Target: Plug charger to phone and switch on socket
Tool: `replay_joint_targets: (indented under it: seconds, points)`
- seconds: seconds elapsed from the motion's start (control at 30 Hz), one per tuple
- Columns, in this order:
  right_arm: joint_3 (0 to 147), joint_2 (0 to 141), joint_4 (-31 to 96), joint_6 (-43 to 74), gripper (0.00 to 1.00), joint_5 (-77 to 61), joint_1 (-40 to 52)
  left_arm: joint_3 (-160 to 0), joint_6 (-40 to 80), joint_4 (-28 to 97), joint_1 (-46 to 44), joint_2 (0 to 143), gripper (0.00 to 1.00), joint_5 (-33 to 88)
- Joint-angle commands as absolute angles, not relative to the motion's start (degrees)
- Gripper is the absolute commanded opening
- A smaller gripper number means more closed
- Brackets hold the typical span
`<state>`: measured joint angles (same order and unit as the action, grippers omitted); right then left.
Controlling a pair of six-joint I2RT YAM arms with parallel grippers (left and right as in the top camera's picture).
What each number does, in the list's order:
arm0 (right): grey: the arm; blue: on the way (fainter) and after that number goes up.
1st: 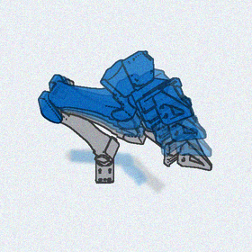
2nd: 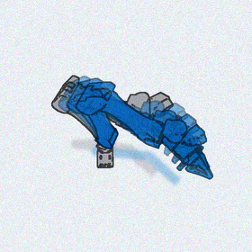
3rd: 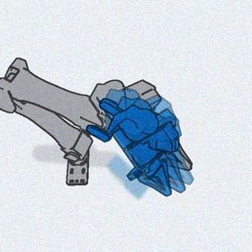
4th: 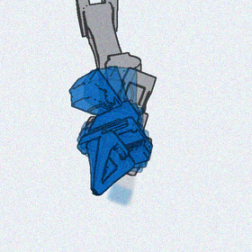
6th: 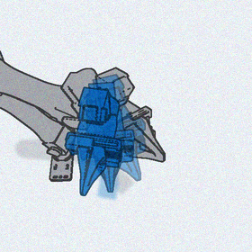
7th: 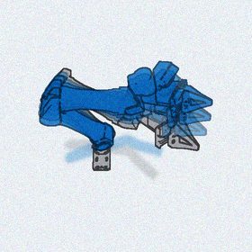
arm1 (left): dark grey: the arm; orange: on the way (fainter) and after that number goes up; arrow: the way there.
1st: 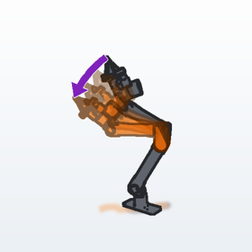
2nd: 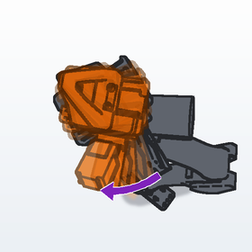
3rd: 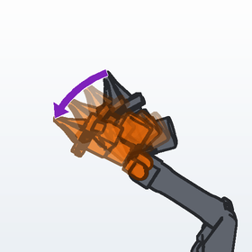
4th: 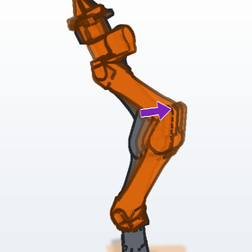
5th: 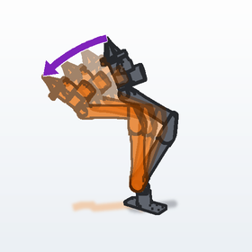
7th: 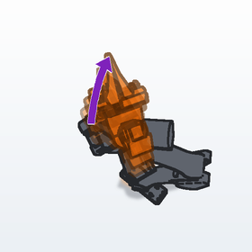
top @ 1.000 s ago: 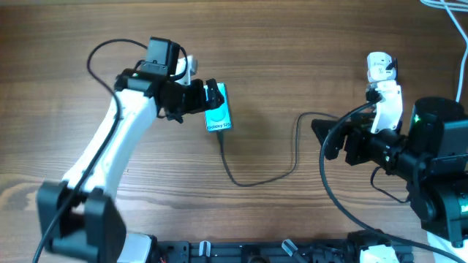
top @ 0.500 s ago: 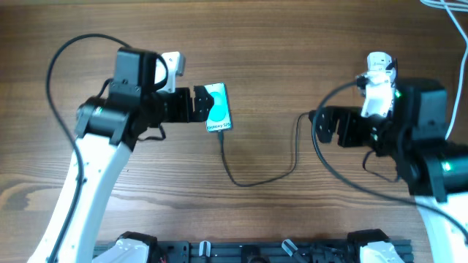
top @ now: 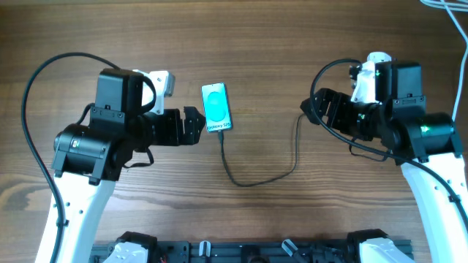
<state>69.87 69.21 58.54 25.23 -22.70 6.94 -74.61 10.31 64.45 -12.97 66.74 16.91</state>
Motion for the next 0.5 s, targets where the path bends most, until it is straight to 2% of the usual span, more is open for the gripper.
replay_joint_targets:
  seconds: [0.0, 0.17, 0.33, 0.47]
  points:
    - [70.1, 67.9, 61.1, 20.2, 1.0, -23.1, 7.2, -74.3, 9.2, 65.5, -12.6, 65.7, 1.0, 16.0]
    - [69.5, 61.9, 64.0, 19.3, 1.0, -13.7, 7.2, -69.8, 9.1, 62.4, -12.6, 58.5, 1.0, 15.9]
    - [61.5, 46.5, 57.8, 12.9, 1.0, -13.5, 7.2, -55.5, 9.2, 54.1, -12.6, 42.7, 1.0, 16.0]
    - [53.2, 35.2, 52.5, 13.6, 1.0, -13.9, 7.2, -46.0, 9.5, 50.3, -12.6, 32.4, 1.0, 16.0]
